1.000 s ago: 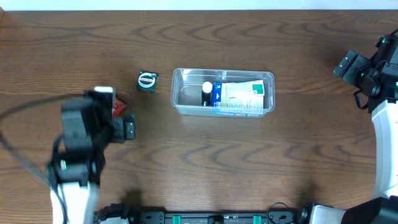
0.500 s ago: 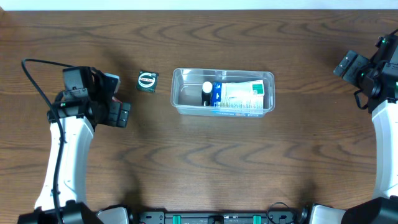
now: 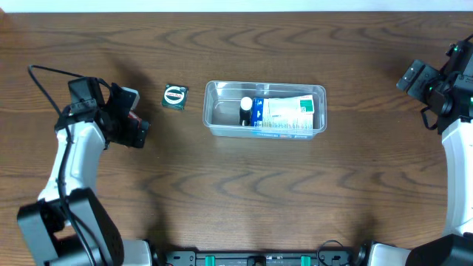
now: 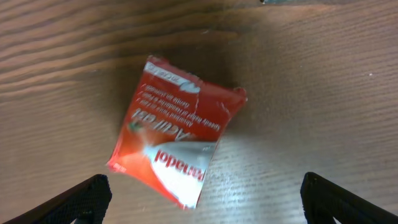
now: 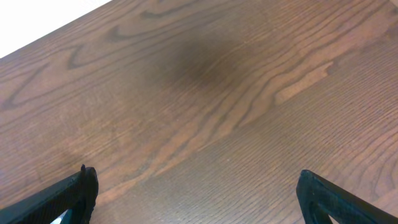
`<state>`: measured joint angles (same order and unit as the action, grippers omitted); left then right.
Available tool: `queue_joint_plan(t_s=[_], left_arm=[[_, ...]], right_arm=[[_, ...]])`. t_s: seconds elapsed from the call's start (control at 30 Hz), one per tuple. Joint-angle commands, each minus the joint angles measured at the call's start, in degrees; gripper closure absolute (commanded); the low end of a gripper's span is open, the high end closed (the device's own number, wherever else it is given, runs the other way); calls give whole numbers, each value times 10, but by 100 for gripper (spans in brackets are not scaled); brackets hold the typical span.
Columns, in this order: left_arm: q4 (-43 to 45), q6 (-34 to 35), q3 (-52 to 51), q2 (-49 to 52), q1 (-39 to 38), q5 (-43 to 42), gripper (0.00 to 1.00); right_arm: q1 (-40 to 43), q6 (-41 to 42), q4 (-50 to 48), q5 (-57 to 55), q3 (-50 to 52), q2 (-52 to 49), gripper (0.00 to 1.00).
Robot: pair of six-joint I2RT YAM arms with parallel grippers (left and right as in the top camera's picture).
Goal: Pack container
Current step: 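Move the left gripper to the red Actifast box, then grasp the red Actifast box with the left gripper and lift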
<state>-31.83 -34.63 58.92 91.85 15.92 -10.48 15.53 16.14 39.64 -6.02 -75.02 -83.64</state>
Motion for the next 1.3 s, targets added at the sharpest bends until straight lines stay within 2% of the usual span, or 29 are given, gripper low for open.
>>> queue_joint_plan(t_s=[0.0, 0.6, 1.1, 1.17, 1.27], left_arm=[[10, -14, 10, 19, 2, -13, 2], [84, -58, 10, 78, 5, 8, 2], [87, -56, 10, 114, 5, 7, 0], [79, -53, 10, 114, 5, 5, 5], [64, -49, 10, 114, 5, 5, 20]], right_arm=[[4, 8, 0, -2, -2, 0, 1], [4, 8, 0, -2, -2, 0, 1], [4, 8, 0, -2, -2, 0, 1], [4, 8, 0, -2, -2, 0, 1], [4, 8, 0, -2, -2, 0, 1]])
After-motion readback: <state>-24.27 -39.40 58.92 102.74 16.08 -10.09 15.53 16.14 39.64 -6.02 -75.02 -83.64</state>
